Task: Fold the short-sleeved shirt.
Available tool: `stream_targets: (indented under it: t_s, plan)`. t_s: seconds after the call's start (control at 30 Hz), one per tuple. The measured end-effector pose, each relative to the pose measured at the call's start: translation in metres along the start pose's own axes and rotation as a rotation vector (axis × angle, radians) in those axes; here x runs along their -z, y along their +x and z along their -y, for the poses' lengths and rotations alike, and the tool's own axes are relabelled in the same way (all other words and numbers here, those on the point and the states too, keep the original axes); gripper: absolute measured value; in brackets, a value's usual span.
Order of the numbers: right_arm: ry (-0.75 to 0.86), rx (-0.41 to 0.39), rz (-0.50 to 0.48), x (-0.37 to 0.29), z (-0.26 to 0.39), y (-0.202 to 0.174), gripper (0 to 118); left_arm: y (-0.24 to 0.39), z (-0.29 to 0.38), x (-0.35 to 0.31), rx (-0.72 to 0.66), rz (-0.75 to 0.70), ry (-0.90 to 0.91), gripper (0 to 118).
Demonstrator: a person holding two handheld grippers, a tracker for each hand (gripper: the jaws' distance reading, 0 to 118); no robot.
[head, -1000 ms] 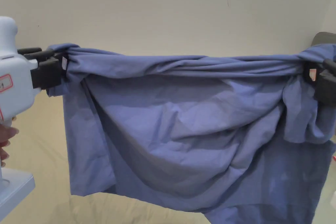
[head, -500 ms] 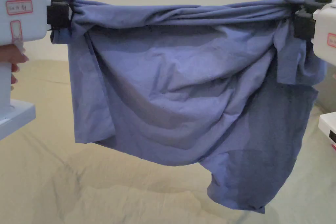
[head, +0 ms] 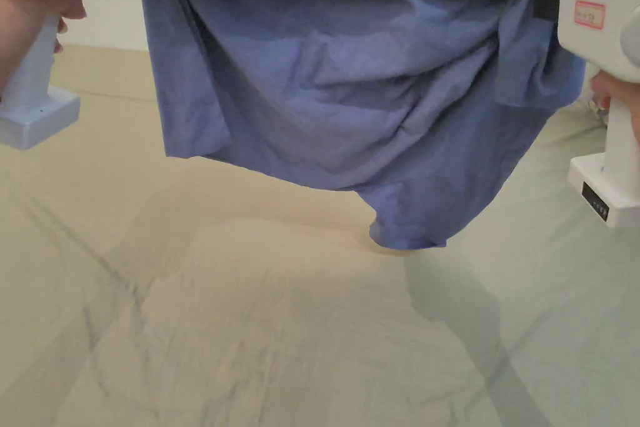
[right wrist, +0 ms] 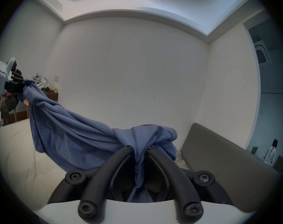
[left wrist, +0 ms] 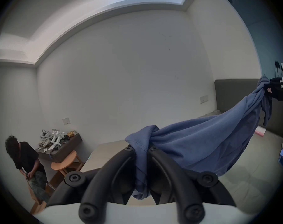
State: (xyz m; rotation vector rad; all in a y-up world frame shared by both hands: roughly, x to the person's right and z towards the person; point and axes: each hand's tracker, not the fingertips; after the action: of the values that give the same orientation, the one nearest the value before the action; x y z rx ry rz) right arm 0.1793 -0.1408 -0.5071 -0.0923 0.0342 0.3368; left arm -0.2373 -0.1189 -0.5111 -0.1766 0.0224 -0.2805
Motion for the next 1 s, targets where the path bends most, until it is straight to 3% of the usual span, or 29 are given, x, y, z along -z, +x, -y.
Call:
stream_targets:
  t_s: [0.2, 0.37, 0.57, 0.73, 0.87, 1.0]
  plan:
    - [-0.187, -0.106, -0.084, 0.021, 0.092, -0.043, 10, 0.032, 0.087, 0.019, 0.174, 0.005, -0.14, 9]
    - [-0.396, -0.103, -0.157, -0.025, 0.183, -0.074, 10, 0.083, 0.196, -0.003, 0.36, 0.09, -0.29, 9]
    - [-0.679, -0.159, -0.28, -0.107, 0.302, -0.107, 10, 0.146, 0.316, -0.074, 0.444, 0.304, -0.487, 9]
    - [-0.881, -0.107, -0.369, -0.181, 0.361, -0.113, 10, 0.183, 0.385, -0.145, 0.639, 0.444, -0.638, 9]
    - [-0.929, -0.127, -0.367, -0.223, 0.372, -0.104, 10, 0.181, 0.398, -0.191, 0.642, 0.45, -0.669, 9]
    - [-0.987, 0.023, -0.367, -0.249, 0.365, -0.081, 10, 0.169, 0.391, -0.222, 0.603, 0.45, -0.696, 9]
